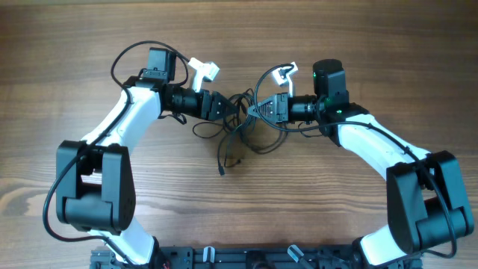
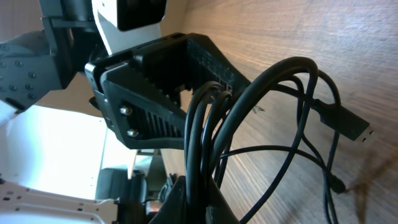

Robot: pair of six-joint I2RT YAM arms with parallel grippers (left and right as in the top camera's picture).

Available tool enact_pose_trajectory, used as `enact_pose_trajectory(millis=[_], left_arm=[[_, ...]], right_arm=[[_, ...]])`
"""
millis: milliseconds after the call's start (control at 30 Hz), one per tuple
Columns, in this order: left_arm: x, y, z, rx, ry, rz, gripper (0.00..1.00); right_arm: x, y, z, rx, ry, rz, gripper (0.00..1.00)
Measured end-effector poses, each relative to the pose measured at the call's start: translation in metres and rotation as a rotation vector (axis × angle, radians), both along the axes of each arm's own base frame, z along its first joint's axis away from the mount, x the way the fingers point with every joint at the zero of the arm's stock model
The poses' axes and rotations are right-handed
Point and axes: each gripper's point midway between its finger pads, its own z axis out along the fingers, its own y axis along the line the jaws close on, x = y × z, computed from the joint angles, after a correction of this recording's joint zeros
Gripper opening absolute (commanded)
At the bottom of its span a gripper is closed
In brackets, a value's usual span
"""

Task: Untangle cables

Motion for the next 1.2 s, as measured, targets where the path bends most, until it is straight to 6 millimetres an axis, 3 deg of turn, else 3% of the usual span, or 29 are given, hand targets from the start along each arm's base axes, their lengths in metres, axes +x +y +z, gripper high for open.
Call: enact_pose_trajectory(millis=[200,400,600,700,800,1000,1200], left_arm=[[0.001,0.000,0.000,0.003,-0.011,-0.004,0.32],[0.001,0.000,0.000,0.004,-0.016,-0.008,0.09],[0.002,0.000,-0.001,0.010,-0.024,-0.007,0.04],[0.009,0.003,-0.006,0.050,-0.018,0.035,0.04],[0.020,0.014,-0.018,0.141,0.015,0.131,0.04],[0.030,0.031,-0.031,0.244,0.071,0.260,0.04],[0.033,0.035,-0.034,0.257,0.105,0.314,0.04]], right_arm=[[-0.004,0.001,0.002,0.016,0.009,0.019,0.04],[-0.004,0.001,0.003,0.017,0.009,0.021,0.04],[-0.001,-0.001,-0.003,-0.007,0.023,-0.005,0.06],[0.003,-0.004,-0.011,-0.048,0.041,-0.044,0.36],[0.006,-0.008,-0.021,-0.093,0.075,-0.085,0.51],[0.011,-0.019,-0.040,-0.192,0.122,-0.164,0.54],[0.009,-0.017,-0.037,-0.177,0.139,-0.156,0.54]])
